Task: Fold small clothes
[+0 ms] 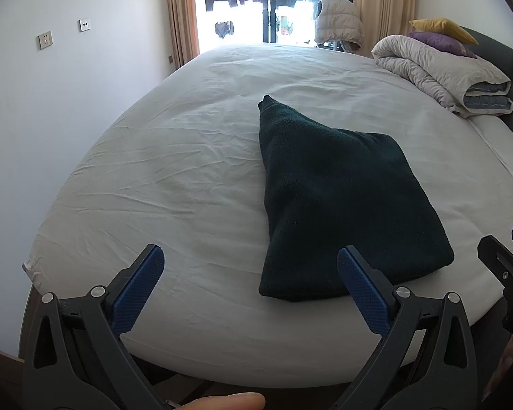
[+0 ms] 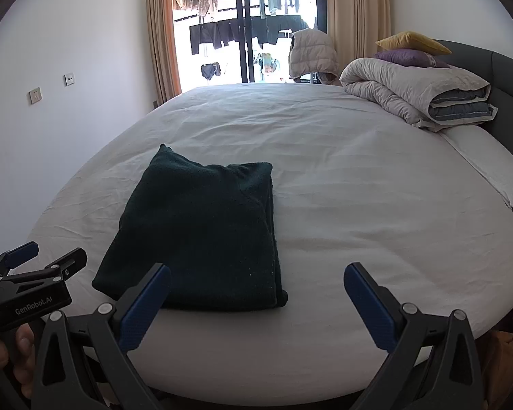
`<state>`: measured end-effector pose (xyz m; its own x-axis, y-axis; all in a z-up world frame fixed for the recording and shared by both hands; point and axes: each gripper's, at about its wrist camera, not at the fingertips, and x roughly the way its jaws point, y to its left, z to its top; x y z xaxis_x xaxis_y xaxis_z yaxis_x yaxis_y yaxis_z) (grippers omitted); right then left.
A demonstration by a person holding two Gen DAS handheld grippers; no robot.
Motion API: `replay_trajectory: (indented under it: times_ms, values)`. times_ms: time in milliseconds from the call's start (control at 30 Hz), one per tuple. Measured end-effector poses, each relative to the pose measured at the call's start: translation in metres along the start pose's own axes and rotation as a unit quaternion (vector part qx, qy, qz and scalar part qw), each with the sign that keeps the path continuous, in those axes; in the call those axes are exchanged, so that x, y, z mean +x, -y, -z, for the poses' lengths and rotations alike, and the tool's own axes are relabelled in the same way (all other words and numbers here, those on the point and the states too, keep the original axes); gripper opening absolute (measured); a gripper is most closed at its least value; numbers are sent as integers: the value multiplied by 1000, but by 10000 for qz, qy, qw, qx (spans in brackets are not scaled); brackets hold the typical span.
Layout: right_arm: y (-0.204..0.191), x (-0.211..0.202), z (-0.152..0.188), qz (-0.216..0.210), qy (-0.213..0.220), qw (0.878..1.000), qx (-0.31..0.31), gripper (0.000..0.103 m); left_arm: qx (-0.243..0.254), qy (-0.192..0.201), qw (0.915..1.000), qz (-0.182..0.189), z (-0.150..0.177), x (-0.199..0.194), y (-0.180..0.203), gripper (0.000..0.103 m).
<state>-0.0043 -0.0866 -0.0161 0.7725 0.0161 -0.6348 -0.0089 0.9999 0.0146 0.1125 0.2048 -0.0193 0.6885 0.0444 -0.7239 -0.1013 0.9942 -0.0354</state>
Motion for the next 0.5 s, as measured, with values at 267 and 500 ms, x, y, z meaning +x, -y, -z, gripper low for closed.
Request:
replay_trajectory:
  times_ms: [267,500]
  values:
    - [-1,2,1,-7,-37,10000,11,103,4,-12,10000,2,0,1,0,103]
    - [-2,4,3,-17,-65,10000,21,103,16,-39,10000,-3,2,2,3,103]
